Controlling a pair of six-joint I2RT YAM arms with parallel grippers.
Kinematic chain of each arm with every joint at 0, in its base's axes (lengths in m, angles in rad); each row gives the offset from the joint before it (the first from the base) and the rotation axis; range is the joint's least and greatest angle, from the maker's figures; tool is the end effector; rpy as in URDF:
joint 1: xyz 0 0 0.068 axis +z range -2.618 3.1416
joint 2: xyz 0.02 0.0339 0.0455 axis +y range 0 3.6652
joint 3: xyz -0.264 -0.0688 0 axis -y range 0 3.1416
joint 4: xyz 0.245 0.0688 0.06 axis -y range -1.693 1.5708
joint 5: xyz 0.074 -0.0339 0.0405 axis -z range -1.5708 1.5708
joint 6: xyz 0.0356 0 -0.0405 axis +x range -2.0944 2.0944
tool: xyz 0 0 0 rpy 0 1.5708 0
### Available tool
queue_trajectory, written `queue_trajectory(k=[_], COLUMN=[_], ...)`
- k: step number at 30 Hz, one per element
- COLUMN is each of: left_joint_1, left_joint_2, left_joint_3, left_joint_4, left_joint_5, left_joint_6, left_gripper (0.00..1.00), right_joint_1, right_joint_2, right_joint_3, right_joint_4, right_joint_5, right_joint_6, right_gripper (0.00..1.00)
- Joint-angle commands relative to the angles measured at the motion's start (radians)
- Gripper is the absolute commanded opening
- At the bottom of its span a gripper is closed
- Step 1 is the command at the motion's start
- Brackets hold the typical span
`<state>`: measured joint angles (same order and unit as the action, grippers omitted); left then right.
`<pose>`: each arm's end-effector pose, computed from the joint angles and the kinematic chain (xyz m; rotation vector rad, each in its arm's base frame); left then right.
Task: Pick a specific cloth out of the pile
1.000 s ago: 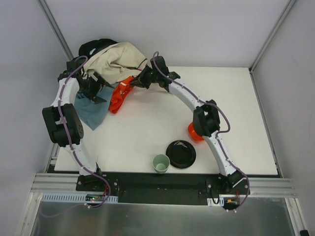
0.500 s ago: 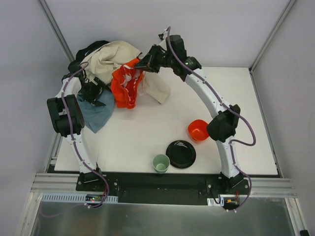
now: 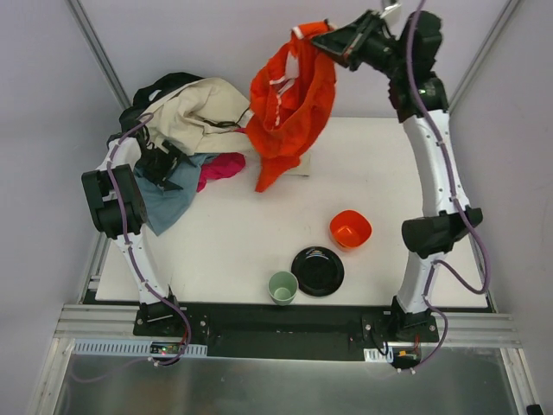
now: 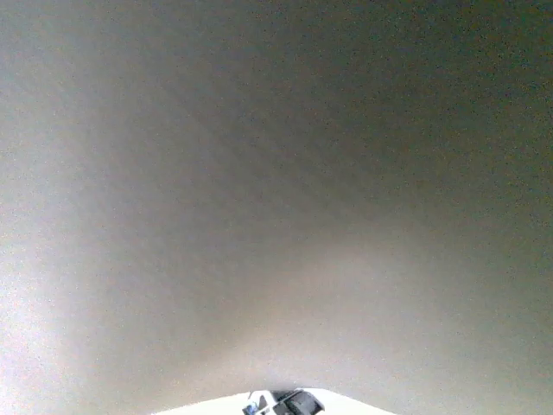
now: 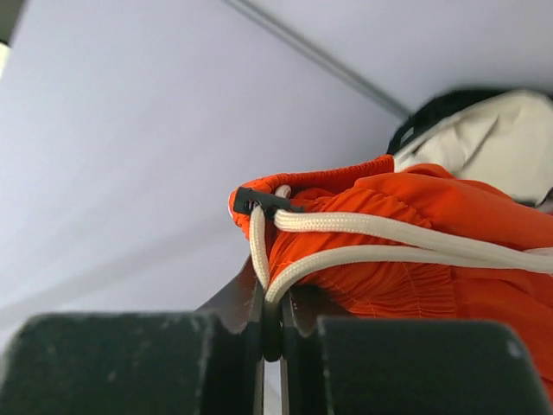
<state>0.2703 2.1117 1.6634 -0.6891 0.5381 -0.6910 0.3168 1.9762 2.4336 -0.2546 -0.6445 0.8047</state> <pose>0.4353 0.1017 0.1928 -1.1059 2.4764 -0.8544 0.3903 0.1505 0.5388 -0.2244 1.5392 1.3459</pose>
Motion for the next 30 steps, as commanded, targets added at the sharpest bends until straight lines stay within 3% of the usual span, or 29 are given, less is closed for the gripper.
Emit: queue_trajectory(k=[1,7,13,17,21,30], left_joint_1=[0.017,0.017,0.017,0.015,0.007,-0.057], left_joint_2=[0.019,0.013,-0.013,-0.065,-0.149,-0.39], left_joint_3=[-0.016,-0.024,-0.033,-0.048,-0.07,-0.123], left_joint_4=[-0.02,-0.02,-0.02,-0.02,-0.024,-0.027], left_joint_5=[-0.041,-0.041,-0.032,-0.012,0.011,0.032], left_joint_6=[0.008,0.015,0.021,0.039,0.054,0.064], left_gripper=[0.85,0.85,0.85,0.85,0.86,0.89], right_joint_1=[-0.097,-0.231,-0.367,-0.429,-0.462,-0.51], right_joint_2=[-0.155,-0.192,-0.22,-0.26,-0.281,-0.344], right_joint_3=[0.071,0.074,-0.027,-0.207,-0.341,-0.925], right_joint_4=[0.161,0.189,0.19,0.181,0.002,0.06], right_joint_5=[0.015,0.074,0.082,0.083,0.147,0.313], right_joint_6=[0.014,0.019,-0.002,-0.071,-0.275,-0.386], right_gripper=[0.01,0.01,0.01,0.01,0.01,0.01])
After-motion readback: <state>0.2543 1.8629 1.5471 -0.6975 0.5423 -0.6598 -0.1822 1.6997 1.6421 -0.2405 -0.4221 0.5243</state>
